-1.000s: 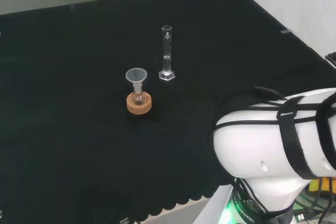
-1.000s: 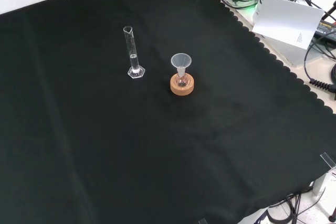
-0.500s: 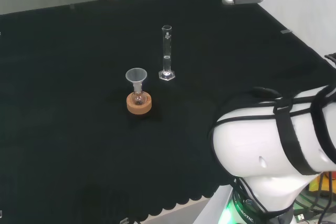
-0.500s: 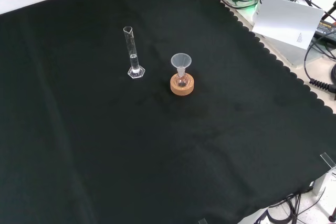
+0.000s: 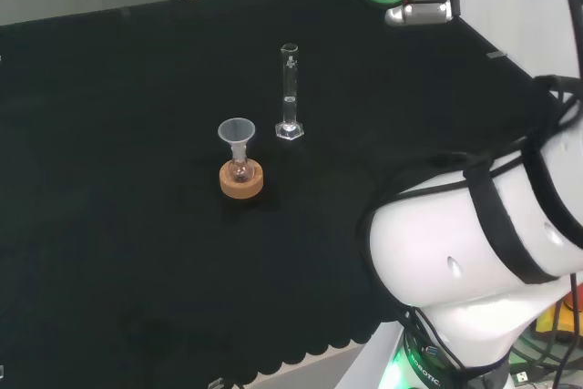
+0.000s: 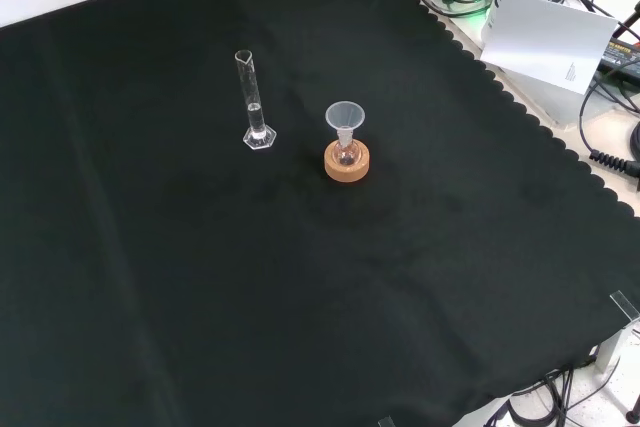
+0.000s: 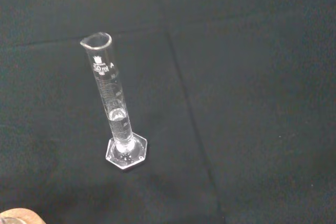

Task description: Pick up the graduated cylinder.

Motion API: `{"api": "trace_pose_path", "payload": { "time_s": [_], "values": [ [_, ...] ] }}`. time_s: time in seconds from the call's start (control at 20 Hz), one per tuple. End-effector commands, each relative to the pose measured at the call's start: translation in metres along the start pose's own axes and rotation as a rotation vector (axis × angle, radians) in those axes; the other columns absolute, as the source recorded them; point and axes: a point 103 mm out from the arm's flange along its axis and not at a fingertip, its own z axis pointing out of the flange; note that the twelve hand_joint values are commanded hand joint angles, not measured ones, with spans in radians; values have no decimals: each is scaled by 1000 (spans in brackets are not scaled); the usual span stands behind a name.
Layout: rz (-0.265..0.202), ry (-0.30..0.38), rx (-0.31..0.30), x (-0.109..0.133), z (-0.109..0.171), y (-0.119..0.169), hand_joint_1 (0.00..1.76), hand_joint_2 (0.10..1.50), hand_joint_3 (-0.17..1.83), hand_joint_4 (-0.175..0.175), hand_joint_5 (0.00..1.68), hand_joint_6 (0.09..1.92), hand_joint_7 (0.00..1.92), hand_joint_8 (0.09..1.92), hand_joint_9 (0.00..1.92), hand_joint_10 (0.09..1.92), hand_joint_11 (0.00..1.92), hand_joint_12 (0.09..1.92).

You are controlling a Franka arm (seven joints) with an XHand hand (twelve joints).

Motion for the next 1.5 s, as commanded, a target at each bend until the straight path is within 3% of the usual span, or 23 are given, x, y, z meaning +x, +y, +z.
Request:
{"api": "trace_pose_path", "payload": {
  "time_s": [0.05,0.4,0.8,1.05,1.5],
  "values": [
    [-18,75,-28,-24,36,74,103,1322,43,-39,264,87,5,473,172,672,38,1397],
    [-58,185,-19,-31,74,111,350,1233,3,-47,297,87,76,539,281,699,65,1401],
    [-148,282,-20,-28,117,121,469,1178,-25,-49,308,87,86,577,308,693,86,1398],
    [-208,296,-6,-19,141,119,521,1145,-45,-50,318,87,106,605,333,692,104,1395],
    [-210,290,39,-10,168,118,556,1128,-63,-52,325,87,106,624,343,683,111,1391]
  ]
}}
